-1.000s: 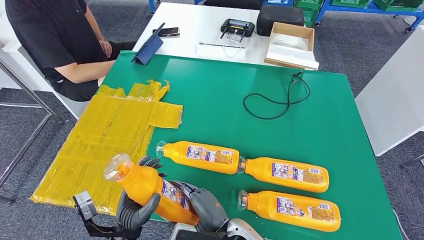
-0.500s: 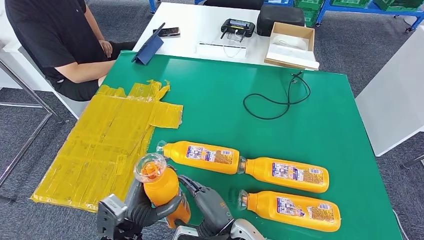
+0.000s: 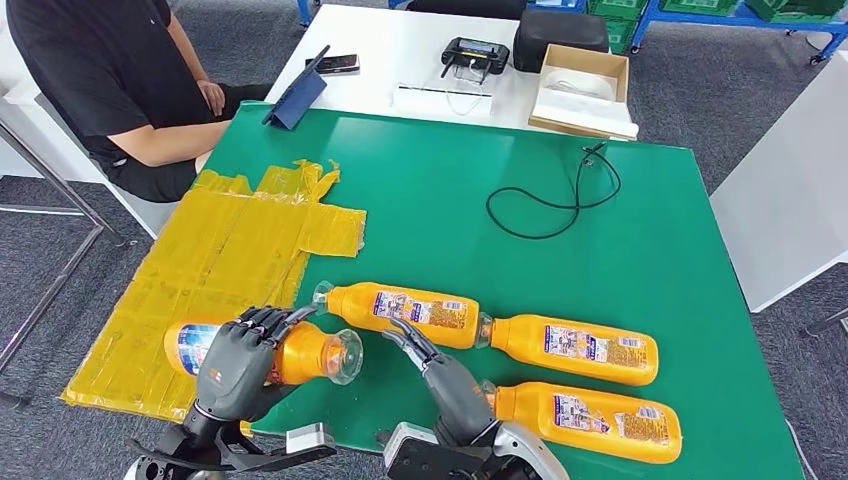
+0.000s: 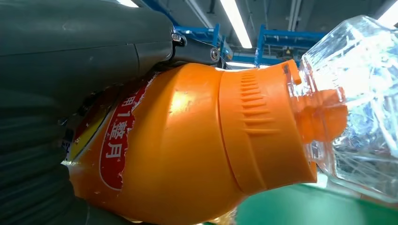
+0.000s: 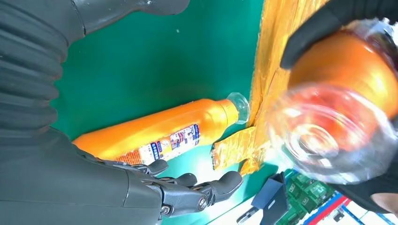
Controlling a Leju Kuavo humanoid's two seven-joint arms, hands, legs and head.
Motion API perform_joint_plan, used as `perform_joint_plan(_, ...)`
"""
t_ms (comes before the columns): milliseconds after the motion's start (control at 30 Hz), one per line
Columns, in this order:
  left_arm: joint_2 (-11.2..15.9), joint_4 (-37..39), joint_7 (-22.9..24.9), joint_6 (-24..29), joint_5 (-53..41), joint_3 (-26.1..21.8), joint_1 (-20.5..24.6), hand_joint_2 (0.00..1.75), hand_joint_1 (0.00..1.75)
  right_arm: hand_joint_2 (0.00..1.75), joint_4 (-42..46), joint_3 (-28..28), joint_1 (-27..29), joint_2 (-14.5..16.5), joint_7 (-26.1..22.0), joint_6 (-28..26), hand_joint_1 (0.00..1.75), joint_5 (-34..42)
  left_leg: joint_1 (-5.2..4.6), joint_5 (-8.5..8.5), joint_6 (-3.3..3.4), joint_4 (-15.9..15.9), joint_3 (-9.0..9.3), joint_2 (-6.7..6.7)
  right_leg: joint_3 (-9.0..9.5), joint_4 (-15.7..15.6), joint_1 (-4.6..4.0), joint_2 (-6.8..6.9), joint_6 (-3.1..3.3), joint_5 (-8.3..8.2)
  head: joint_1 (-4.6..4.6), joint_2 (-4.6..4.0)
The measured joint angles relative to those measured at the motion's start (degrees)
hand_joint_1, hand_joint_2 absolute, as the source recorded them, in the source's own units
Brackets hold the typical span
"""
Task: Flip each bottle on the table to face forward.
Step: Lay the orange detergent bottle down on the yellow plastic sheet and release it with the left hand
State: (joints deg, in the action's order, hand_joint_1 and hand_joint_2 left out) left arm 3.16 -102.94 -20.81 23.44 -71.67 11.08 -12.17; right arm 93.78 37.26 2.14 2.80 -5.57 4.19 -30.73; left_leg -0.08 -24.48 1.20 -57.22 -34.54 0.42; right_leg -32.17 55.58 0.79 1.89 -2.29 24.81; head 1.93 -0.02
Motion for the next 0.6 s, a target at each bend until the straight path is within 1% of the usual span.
perform_joint_plan(67,1.66,1.58,1.28,-0.05,-2.21,0.79,0.80,1.75,1.75,1.75,-0.10,-0.03,-0.86,-0.19,0.57,0.30,0.00,0.14,-0.02,0.00,0.00,0.00,-0.02,0.00,-0.01,0.00,0.01,0.00,0.00,0.00,0.00,0.00)
perform_joint_plan(133,3.52,4.72,1.86,-0.12,-4.23,1.88,2.20,1.75,1.75,1.75,-0.69,-0.01,-2.71,-0.47,2.27,0.89,0.00,-0.24,-0.03,0.00,0.01,0.00,-0.02,0.00,-0.01,-0.01,0.01,0.00,0.00,0.00,0.01,0.00)
perform_joint_plan(267,6.13,15.18,2.16,-0.19,-8.74,5.46,6.61,1.75,1.75,1.75,-5.53,-0.03,-9.14,-0.53,6.36,1.35,0.00,-3.65,-0.02,0.14,0.09,0.00,-0.01,0.01,-0.01,0.00,0.00,0.00,-0.05,-0.08,0.00,0.00)
perform_joint_plan(400,6.93,26.11,2.15,-0.69,-9.23,10.92,11.41,1.75,1.75,1.75,-12.15,-0.03,-16.20,0.65,8.68,2.34,0.00,-6.78,-0.01,0.30,0.09,-0.01,0.00,-0.07,0.05,0.02,0.00,0.06,-0.10,-0.15,0.01,0.00)
perform_joint_plan(500,7.09,30.47,2.04,-0.54,-8.88,13.55,14.06,1.75,1.75,1.75,-15.34,-0.03,-19.03,1.35,9.17,2.61,0.00,-7.26,-0.02,0.34,0.11,-0.01,0.03,-0.38,0.20,0.02,0.01,0.31,-0.11,-0.14,0.01,0.00)
perform_joint_plan(600,7.25,32.99,2.02,-0.44,-8.58,15.09,15.87,1.75,1.75,1.75,-17.31,-0.03,-20.39,1.75,9.34,2.65,0.00,-7.32,-0.03,0.34,0.11,0.00,0.04,-0.58,0.26,0.02,0.03,0.47,-0.10,-0.12,0.01,0.00)
